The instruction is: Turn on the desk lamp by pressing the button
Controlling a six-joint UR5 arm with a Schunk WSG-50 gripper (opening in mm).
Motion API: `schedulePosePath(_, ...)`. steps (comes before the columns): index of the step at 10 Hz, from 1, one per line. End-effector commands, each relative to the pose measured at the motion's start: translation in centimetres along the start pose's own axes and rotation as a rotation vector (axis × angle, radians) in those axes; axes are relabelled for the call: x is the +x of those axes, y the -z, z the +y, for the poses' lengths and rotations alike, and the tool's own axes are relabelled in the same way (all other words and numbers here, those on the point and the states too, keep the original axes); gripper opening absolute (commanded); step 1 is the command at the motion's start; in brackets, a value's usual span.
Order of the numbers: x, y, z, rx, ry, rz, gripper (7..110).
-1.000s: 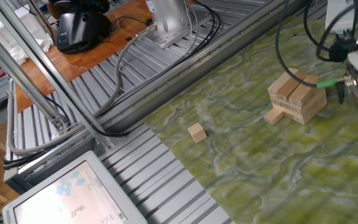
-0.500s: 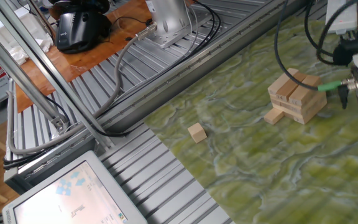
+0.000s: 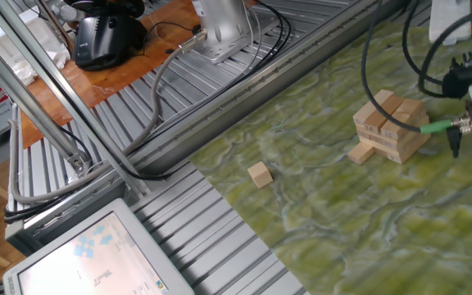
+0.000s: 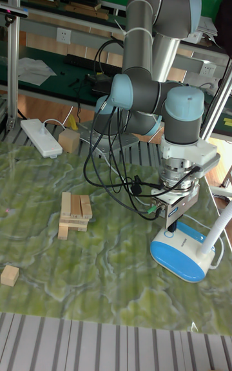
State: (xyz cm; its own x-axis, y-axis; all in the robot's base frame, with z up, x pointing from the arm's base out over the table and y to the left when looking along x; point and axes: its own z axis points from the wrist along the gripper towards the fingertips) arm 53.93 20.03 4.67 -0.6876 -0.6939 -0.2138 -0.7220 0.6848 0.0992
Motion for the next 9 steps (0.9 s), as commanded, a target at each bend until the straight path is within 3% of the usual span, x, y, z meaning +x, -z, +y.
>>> schedulePosePath(1, -0.3, -0.5, -0.5, 0.007, -0.015, -0.002, 7)
schedulePosePath(9, 1.0, -1.4, 0.1, -0.007, 0.004, 0.024, 7)
